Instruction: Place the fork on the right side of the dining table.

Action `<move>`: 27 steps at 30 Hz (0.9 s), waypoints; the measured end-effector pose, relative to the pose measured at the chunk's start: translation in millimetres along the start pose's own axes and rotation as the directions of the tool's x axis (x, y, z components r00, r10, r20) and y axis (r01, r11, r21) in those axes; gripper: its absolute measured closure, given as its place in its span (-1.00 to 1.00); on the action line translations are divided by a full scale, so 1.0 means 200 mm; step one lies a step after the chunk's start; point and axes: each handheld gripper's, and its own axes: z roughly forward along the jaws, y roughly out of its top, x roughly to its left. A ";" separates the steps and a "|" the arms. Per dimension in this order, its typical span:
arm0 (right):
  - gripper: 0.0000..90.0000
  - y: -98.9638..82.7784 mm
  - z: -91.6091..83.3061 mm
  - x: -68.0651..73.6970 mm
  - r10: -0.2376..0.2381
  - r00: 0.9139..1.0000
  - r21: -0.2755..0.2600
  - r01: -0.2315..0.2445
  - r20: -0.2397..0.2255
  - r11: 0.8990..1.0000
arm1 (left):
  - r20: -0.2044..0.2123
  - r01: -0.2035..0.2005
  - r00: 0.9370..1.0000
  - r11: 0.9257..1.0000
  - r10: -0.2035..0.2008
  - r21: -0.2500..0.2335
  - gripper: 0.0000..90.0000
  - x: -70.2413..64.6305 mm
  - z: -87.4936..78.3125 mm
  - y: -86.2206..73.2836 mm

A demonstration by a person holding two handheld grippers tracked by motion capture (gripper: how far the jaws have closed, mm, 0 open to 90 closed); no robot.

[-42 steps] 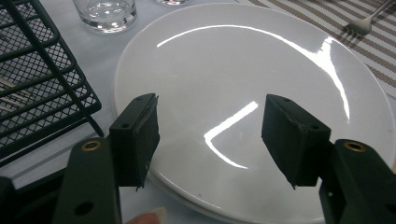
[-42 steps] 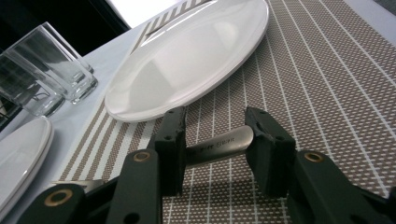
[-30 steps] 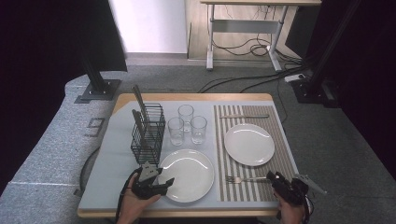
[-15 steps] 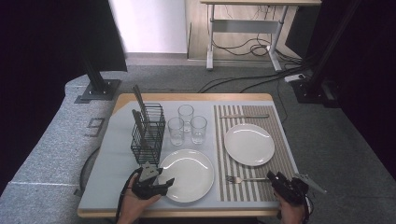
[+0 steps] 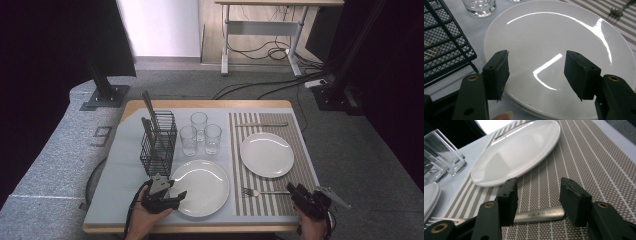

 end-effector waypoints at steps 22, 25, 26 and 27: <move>0.06 0.09 0.03 0.18 -0.097 0.987 -0.051 0.092 -0.129 0.994 | 0.000 -0.004 1.000 1.000 0.004 0.007 -0.19 -0.01 0.01 0.00; 0.06 0.11 0.04 0.20 -0.100 0.985 -0.055 0.094 -0.142 0.994 | -0.001 -0.003 1.000 1.000 0.003 0.007 -0.19 0.00 0.01 0.00; 0.05 0.12 0.05 0.21 -0.102 0.984 -0.058 0.094 -0.149 0.994 | -0.001 -0.003 1.000 1.000 0.003 0.006 -0.19 0.00 0.01 0.00; 0.05 0.12 0.06 0.23 -0.106 0.981 -0.057 0.098 -0.159 0.994 | -0.002 -0.002 1.000 1.000 0.002 0.005 -0.19 0.00 0.00 0.00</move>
